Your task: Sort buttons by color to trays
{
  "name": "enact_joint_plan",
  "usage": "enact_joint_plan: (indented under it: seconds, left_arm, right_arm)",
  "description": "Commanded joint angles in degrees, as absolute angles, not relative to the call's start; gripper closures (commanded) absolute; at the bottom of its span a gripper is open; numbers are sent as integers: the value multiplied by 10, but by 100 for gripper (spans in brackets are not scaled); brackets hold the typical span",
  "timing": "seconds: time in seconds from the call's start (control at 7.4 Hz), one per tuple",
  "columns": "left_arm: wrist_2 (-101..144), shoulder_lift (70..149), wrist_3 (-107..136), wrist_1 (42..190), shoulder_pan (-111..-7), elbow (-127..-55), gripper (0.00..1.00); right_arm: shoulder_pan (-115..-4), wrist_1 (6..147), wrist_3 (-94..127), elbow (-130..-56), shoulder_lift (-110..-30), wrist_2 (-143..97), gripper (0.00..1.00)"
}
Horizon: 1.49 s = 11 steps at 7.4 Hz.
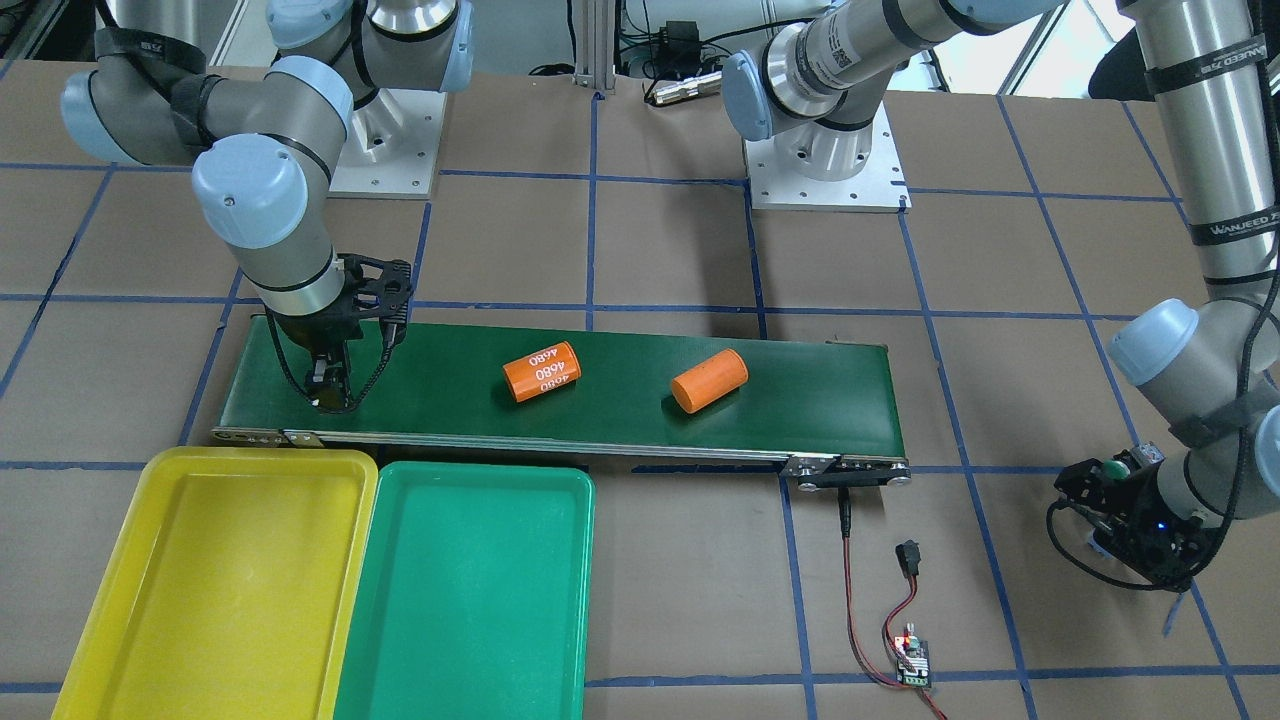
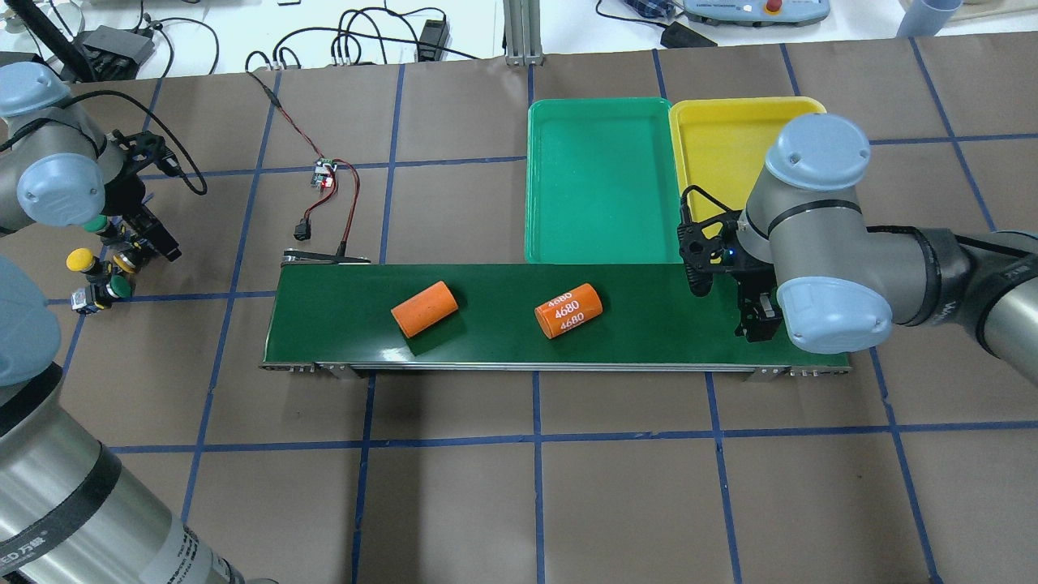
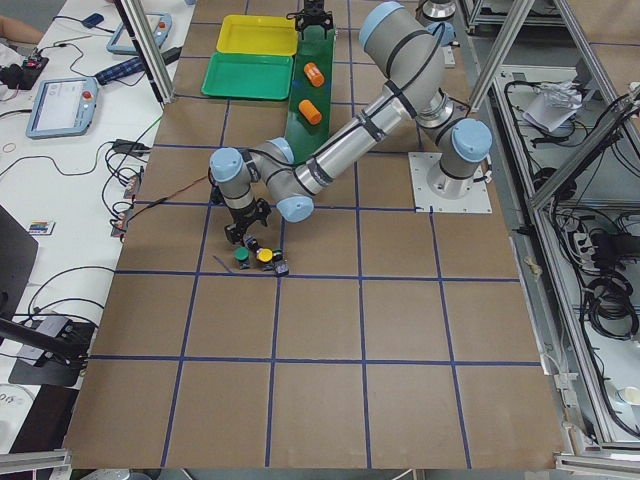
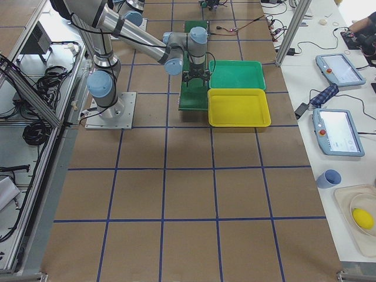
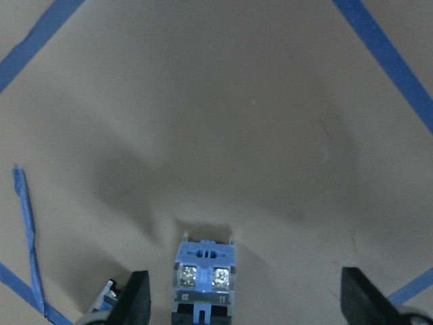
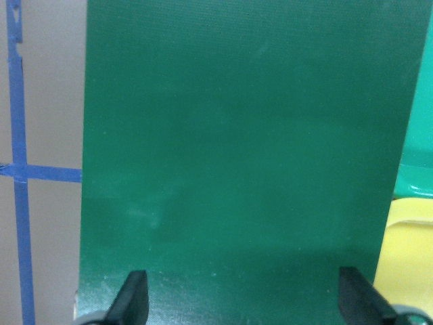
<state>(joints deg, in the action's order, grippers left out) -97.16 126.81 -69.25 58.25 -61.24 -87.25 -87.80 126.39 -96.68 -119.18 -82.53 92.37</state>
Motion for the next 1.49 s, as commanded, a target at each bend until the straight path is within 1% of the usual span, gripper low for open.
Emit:
enact_joint_plan:
  seconds: [0.0, 0.14, 0.27, 0.41, 0.54, 0.81, 1.08, 1.22, 1.35]
  left_arm:
    - [-972, 1275, -693, 584, -602, -865, 0]
    - [-969, 1279, -693, 584, -600, -863, 2]
    - [-969, 1280, -693, 584, -601, -863, 33]
    - [-969, 1280, -693, 584, -601, -863, 81]
    - [-969, 1280, -694, 584, -602, -863, 100]
    - [-957, 1263, -695, 591, -609, -879, 100]
    - [-948, 1236, -695, 639, -613, -879, 100]
    - [-941, 1213, -695, 667, -625, -886, 100]
    - [-940, 1175, -691, 682, -652, -910, 100]
  right_arm:
    - [-878, 1264, -967, -1192, -825, 925, 0]
    - [-878, 1264, -967, -1192, -825, 925, 0]
    - [-878, 1264, -967, -1193, -825, 923, 0]
    - [-878, 1264, -967, -1193, -825, 922, 0]
    - [-878, 1264, -967, -1193, -825, 922, 0]
    - [-878, 1264, -967, -1193, -825, 921, 0]
    - [-878, 1264, -967, -1193, -826, 920, 0]
    - [-878, 1264, -967, -1193, -826, 920, 0]
    - [-878, 1264, -967, -1193, -825, 920, 0]
